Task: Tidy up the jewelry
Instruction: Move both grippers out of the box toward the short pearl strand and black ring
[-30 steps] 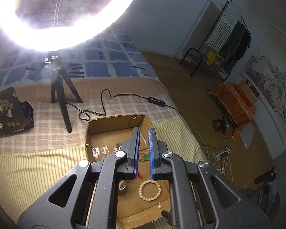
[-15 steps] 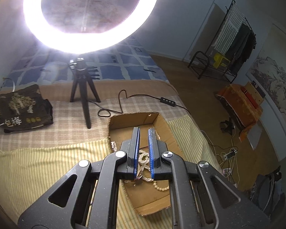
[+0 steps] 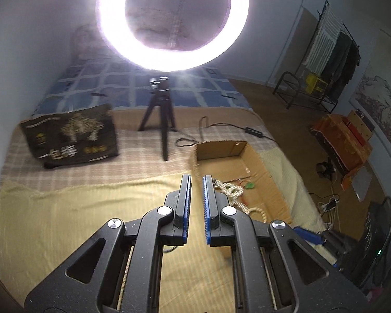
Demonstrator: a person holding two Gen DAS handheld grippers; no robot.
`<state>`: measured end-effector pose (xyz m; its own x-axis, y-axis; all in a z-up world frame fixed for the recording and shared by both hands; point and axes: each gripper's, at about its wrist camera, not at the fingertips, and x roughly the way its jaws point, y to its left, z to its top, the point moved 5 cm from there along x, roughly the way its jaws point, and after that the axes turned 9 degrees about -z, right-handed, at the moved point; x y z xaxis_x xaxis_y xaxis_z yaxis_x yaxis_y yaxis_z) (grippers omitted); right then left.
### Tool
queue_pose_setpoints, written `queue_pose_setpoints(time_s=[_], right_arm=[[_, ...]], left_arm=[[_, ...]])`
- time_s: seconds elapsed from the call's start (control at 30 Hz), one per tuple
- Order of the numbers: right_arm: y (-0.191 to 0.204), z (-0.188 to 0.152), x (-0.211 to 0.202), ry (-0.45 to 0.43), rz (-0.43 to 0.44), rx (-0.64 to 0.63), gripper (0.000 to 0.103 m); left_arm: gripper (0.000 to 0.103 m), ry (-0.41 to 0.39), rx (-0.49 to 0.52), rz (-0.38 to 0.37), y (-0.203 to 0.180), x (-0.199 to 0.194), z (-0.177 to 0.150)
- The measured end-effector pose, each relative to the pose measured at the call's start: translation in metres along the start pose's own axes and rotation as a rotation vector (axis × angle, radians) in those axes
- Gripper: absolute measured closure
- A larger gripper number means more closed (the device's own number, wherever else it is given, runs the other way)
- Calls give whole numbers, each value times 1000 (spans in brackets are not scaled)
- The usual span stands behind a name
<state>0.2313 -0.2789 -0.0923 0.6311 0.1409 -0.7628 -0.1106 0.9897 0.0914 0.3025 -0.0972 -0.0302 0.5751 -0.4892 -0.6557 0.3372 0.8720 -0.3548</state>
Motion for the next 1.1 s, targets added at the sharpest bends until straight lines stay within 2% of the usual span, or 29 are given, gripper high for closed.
queue_pose_setpoints(time_s=[0.3, 0.63, 0.87, 0.9, 0.93, 0.97, 1.03, 1.1], right_arm=[[31, -4, 0, 10, 35, -22, 36], [58, -11, 4, 44, 87, 24, 27], [76, -17, 5, 80, 131, 37, 23], [79, -18, 6, 85, 137, 41, 19], [81, -19, 6, 89, 139, 43, 14], [83, -20, 6, 91, 135, 48, 13], [85, -22, 6, 88, 121, 56, 13], [87, -24, 7, 95, 113, 57, 12]], left_arm=[[97, 5, -59, 57, 56, -40, -44], [97, 29, -133, 89, 99, -57, -91], [96, -17, -92, 139, 103, -79, -99], [96, -26, -84, 146, 103, -82, -99], [91, -35, -73, 155, 103, -86, -99], [83, -47, -58, 168, 102, -90, -100], [75, -73, -33, 186, 100, -98, -101], [75, -91, -11, 201, 98, -105, -100]])
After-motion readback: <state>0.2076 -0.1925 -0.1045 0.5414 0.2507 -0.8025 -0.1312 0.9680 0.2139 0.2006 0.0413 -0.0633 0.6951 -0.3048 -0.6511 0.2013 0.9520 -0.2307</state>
